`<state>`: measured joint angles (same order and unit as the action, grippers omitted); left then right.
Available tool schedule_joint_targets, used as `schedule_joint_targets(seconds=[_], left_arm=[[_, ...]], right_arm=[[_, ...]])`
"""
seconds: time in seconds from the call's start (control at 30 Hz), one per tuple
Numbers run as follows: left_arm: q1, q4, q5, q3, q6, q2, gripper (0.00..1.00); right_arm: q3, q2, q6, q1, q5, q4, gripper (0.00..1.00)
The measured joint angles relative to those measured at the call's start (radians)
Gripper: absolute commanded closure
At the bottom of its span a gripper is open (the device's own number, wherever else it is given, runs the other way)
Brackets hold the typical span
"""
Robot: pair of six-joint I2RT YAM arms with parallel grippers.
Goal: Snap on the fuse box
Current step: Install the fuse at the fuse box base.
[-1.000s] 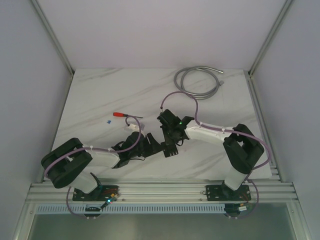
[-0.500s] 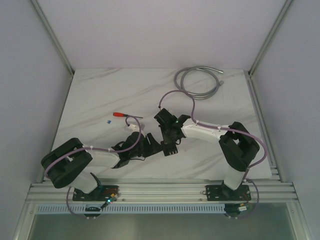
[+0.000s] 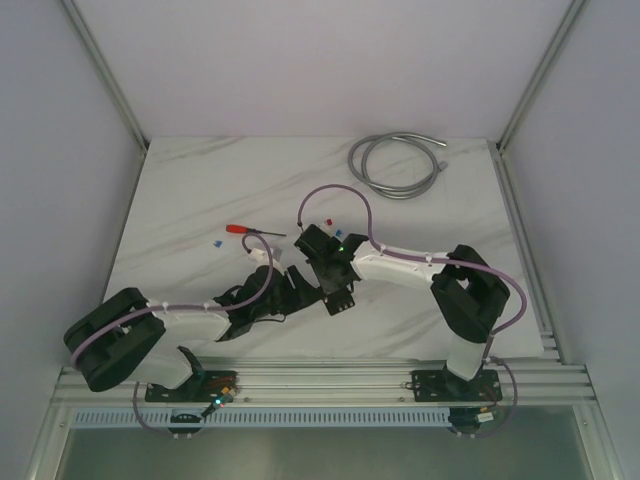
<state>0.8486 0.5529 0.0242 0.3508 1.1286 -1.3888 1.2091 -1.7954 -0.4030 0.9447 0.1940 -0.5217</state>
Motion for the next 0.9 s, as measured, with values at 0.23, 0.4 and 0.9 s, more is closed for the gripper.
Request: schedule_joint_targets(seconds=[0.23,0.4,0.9], left_arm=[[0.0,-0.006,0.017,-0.006,0.001,0.021,0.4],[0.0,-0.005,0.017,-0.006,0.004,0.009,0.42],[0.0,-0.021,0.018,0.048,-0.008,-0.05,0.5]], right_arm=[[0.0,0.014,0.023,0.003,-0.034,-0.034,0.63],[0.0,0.067,0.021,0.001,-0.04,-0.037,0.74],[-0.097,0.116,-0.004,-0.112,-0.181,0.066,0.84]])
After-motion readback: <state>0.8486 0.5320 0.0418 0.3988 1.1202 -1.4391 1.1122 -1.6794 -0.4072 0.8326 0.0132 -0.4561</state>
